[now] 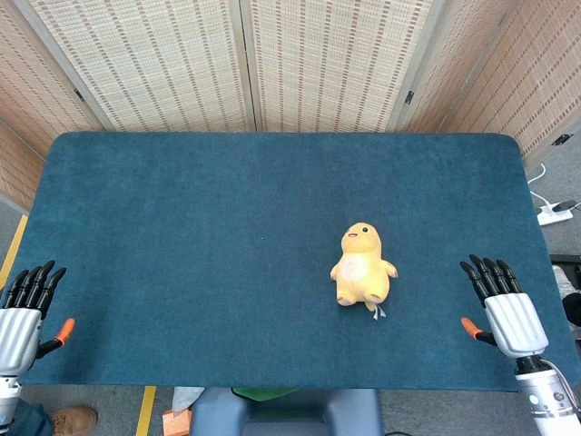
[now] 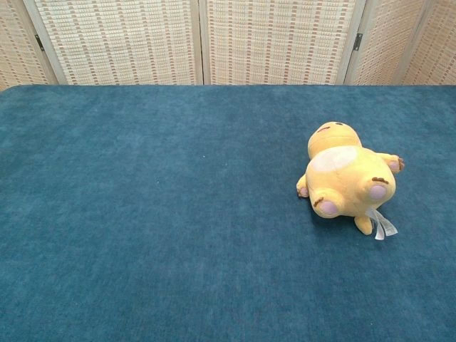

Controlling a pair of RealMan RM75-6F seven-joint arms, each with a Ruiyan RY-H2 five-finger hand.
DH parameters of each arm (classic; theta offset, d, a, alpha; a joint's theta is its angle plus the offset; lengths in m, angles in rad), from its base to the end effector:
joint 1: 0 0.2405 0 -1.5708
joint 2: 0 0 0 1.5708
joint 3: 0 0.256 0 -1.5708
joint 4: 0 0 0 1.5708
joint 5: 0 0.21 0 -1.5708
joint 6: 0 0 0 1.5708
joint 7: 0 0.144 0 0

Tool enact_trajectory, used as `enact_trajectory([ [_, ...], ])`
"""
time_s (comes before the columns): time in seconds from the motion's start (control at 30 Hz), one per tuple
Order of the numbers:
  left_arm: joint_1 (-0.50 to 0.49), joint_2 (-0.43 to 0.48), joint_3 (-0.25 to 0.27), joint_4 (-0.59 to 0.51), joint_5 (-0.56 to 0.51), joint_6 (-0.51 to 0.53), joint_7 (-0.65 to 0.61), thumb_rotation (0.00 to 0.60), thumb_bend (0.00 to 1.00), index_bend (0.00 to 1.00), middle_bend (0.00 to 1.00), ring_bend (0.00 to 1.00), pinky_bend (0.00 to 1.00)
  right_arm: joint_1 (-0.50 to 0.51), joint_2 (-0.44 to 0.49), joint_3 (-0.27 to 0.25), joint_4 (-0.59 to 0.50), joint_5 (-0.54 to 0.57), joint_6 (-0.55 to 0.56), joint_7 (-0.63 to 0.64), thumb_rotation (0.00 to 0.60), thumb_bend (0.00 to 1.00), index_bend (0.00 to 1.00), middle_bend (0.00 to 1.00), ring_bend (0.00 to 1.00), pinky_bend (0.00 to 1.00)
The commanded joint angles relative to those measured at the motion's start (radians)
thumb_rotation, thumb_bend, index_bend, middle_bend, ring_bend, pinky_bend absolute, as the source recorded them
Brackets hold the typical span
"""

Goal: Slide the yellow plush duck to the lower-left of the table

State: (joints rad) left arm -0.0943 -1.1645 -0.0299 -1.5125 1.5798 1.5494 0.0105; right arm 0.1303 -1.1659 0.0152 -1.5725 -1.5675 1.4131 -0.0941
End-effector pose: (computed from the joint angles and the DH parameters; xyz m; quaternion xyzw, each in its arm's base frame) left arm -0.3121 0.1804 0.1546 -0.6207 -0.3355 -0.4001 0.5848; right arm -0.3044 -0.1869 0.1296 0.6597 -0.3599 0.3563 0.5553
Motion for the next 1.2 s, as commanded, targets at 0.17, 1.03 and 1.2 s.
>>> enact_trajectory([
  [0.17, 0.001, 0.003, 0.002, -0.013, 0.008, 0.006, 0.003, 0.600, 0.34, 0.00, 0.00, 0.00, 0.05, 0.039, -0.019, -0.012, 0.014, -0.030, -0.056, 0.014, 0.600, 0.17, 0.00, 0.00, 0.00, 0.00],
  [1.03, -0.016, 0.032, 0.023, -0.034, -0.013, -0.067, -0.015, 0.600, 0.34, 0.00, 0.00, 0.00, 0.05, 0.358, -0.382, 0.092, 0.238, 0.062, -0.344, -0.217, 0.600, 0.60, 0.50, 0.55, 0.55, 0.78],
  [1.2, -0.017, 0.036, 0.029, -0.042, 0.006, -0.060, -0.013, 0.600, 0.34, 0.00, 0.00, 0.00, 0.05, 0.392, -0.432, 0.052, 0.312, -0.107, -0.222, -0.063, 0.600, 0.73, 0.79, 0.68, 0.65, 0.88],
])
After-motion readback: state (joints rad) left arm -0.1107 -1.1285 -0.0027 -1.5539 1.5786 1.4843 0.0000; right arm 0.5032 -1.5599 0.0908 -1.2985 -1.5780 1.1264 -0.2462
